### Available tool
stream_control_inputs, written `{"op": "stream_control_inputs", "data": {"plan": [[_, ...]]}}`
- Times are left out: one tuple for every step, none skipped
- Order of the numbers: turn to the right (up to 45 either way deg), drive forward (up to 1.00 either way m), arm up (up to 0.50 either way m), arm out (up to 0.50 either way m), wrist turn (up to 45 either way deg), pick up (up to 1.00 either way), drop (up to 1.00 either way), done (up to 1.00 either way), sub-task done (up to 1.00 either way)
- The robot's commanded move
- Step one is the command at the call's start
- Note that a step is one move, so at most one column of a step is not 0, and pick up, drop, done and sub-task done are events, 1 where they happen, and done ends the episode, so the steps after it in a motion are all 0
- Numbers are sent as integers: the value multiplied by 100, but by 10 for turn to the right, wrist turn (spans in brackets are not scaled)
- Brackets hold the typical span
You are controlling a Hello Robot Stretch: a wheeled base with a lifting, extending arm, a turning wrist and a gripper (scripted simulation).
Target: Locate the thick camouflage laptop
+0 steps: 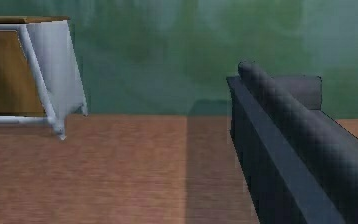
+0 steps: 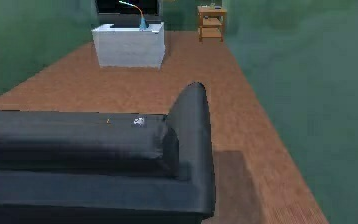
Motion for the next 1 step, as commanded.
{"op": "stream_control_inputs", "data": {"plan": [[-450,0,0,0,0,0,0,0,0]]}}
